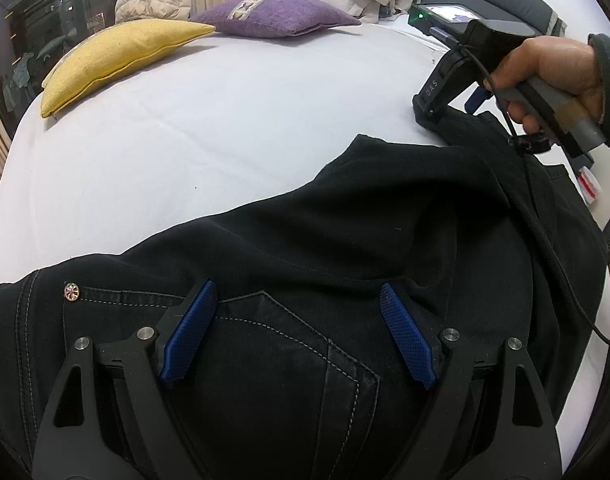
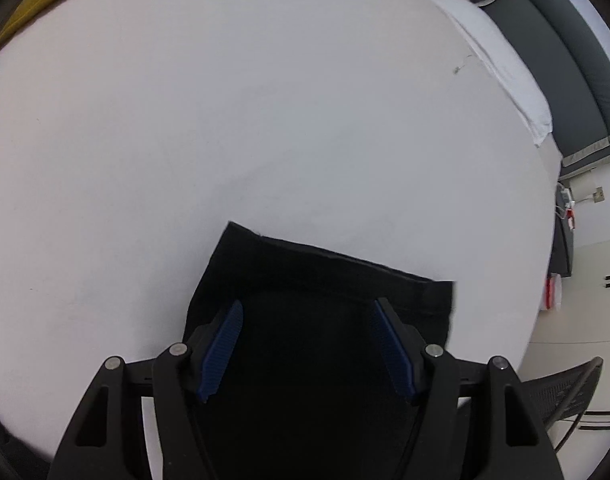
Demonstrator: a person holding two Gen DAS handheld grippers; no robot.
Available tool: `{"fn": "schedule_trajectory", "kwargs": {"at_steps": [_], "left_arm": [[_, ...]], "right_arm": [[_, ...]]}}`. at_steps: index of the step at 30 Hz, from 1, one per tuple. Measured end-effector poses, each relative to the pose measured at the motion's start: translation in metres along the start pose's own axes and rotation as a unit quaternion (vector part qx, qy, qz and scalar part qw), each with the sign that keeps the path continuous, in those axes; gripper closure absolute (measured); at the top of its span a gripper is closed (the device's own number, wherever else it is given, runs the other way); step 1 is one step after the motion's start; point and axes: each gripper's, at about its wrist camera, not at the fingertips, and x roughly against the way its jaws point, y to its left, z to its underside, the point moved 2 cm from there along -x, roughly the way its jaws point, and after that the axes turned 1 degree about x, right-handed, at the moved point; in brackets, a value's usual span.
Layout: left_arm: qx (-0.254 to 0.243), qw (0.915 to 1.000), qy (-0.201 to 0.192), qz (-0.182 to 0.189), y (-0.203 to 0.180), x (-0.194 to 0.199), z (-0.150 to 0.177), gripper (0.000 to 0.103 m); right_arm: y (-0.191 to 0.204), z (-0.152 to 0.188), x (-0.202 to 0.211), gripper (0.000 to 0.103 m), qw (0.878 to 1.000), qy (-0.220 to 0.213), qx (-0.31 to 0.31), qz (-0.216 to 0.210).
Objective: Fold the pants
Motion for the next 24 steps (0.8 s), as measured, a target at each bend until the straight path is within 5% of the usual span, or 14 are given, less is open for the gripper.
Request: {"fn": "schedule_trajectory", "kwargs": {"at_steps": [1, 5, 14, 16, 17, 18, 20, 24], "left_arm": [[0.0, 1.0, 0.0, 0.0, 0.0, 0.0, 0.0, 0.02], [-0.002, 1.0, 0.001, -0.002, 0.0, 0.0, 0.0, 0.02], [-0.004, 0.9999, 0.002, -0.01, -0.003, -0.002, -0.003, 0.02], [-0.005, 0.9999, 0.002, -0.011, -0.003, -0.002, -0.003, 0.019], [-0.005, 0.9999, 0.002, -0.011, -0.004, -0.002, -0.003, 0.019], [-0.004, 0.9999, 0.002, -0.011, -0.004, -0.002, -0.003, 0.019], [-0.003, 0.9999, 0.001, -0.01, -0.004, -0.002, -0.002, 0.019], [0.001, 1.0, -0.003, -0.003, -0.002, -0.001, -0.002, 0.02]], "right_arm": [[-0.001, -0.002, 0.0, 0.041, 1.0, 0.0, -0.005, -0.01], [-0.014, -0.008, -0.003, 0.098, 0.999, 0.012, -0.013, -0.047], [-0.054, 0.007, 0.012, 0.102, 0.991, -0.021, -0.061, -0.12], [-0.056, 0.005, 0.018, 0.099, 0.989, -0.019, -0.065, -0.128], [-0.053, 0.004, 0.019, 0.079, 0.988, -0.003, -0.062, -0.141], [-0.046, 0.005, 0.021, 0.045, 0.988, 0.011, -0.055, -0.142], [-0.035, 0.003, 0.027, 0.025, 0.989, 0.008, -0.042, -0.141], [-0.015, -0.005, 0.019, 0.026, 0.994, 0.012, -0.028, -0.108]]}}
